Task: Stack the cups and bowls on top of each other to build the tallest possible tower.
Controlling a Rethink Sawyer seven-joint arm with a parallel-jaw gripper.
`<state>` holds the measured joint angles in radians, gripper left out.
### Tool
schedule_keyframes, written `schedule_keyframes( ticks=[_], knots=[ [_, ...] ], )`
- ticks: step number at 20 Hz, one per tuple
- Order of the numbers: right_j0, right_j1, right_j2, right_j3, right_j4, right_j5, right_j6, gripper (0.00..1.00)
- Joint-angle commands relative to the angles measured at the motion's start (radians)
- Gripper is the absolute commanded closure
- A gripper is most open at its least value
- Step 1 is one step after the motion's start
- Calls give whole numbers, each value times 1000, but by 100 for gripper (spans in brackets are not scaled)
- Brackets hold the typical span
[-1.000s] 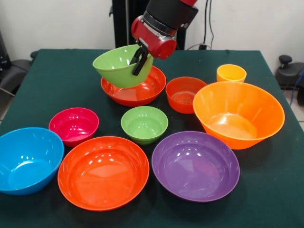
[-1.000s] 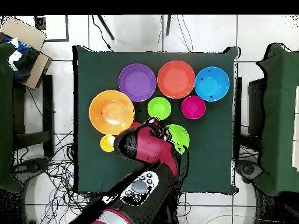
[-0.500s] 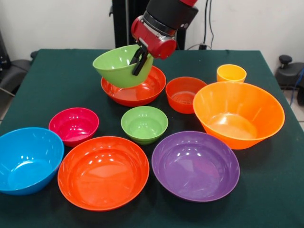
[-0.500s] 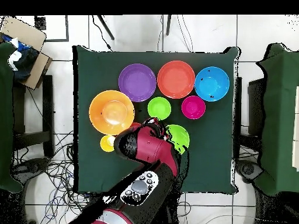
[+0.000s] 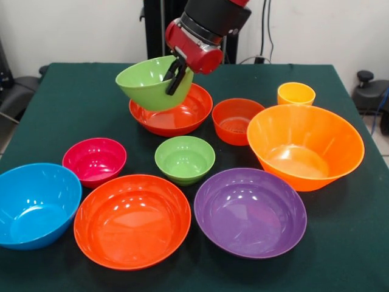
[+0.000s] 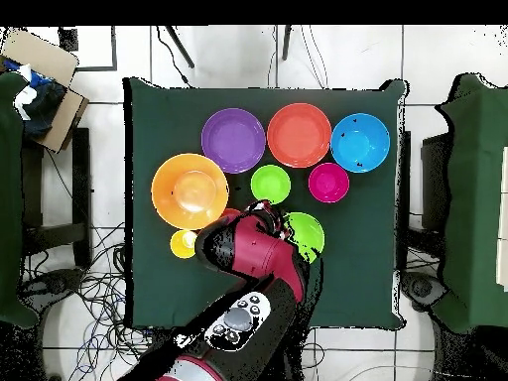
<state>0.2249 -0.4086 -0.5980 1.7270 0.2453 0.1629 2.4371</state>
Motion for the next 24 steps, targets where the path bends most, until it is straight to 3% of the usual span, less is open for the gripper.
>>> schedule_keyframes(
  ticks=[1,2,24],
  knots=[
    [3,21,71,-32,21,22,127,100],
    [3,21,71,-33,21,22,127,0],
    [27,22,42,-36,23,61,128,0]
  ],
)
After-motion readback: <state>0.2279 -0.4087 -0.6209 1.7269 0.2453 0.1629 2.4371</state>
